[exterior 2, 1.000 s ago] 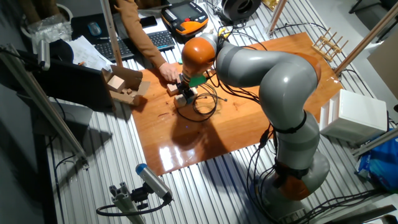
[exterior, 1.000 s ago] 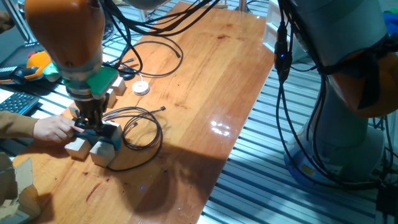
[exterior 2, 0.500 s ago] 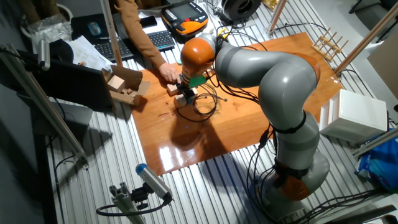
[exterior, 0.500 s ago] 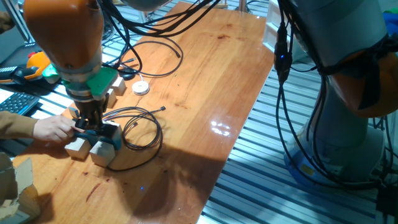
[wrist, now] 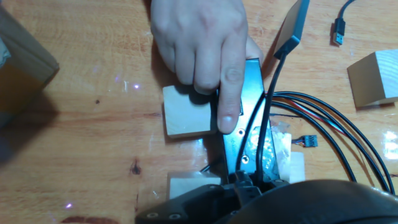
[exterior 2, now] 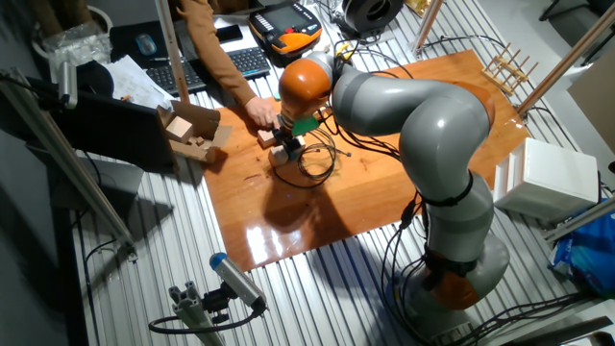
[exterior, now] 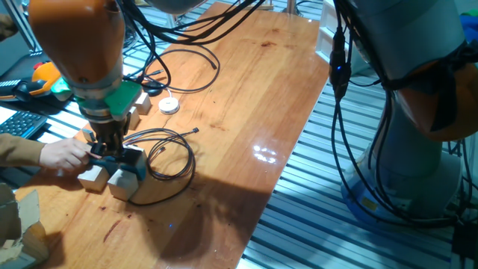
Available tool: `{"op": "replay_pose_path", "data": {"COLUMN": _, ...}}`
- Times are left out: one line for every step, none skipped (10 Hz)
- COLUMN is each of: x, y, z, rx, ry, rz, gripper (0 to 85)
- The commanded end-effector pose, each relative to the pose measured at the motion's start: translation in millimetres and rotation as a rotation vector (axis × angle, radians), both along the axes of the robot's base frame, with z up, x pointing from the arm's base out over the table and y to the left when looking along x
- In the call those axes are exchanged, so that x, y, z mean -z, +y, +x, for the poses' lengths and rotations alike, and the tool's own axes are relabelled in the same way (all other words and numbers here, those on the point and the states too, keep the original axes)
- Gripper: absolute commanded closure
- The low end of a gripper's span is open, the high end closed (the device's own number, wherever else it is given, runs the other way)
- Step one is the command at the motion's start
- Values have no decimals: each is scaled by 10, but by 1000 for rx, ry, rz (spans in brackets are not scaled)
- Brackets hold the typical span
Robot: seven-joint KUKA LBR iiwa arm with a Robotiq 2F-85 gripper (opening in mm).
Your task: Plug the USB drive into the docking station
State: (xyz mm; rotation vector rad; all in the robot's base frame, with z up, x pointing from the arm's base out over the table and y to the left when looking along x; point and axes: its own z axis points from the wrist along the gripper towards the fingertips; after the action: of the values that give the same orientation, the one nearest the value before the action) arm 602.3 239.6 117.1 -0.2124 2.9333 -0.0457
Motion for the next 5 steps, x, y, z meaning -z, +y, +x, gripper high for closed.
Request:
{"op": "replay_pose_path", "data": {"x": 15, "y": -4, "z": -12, "rx": 1, "ry": 1, "rz": -3, "gripper": 850}}
{"op": "replay_pose_path", "data": {"x": 24, "y": -19, "z": -12, "rx": 1, "ry": 1, "rz": -3, "gripper": 850}}
{"op": "replay_pose_path", "data": {"x": 21, "y": -26, "z": -12, "rx": -3, "ry": 1, "rz": -3, "gripper": 850}}
{"op": "replay_pose_path", "data": {"x": 16, "y": -31, "z": -15, "rx": -5, "ry": 1, "rz": -5, "gripper": 850}}
{"op": "replay_pose_path", "data": {"x": 5, "y": -37, "z": -19, "rx": -12, "ry": 7, "rz": -8, "gripper": 850}}
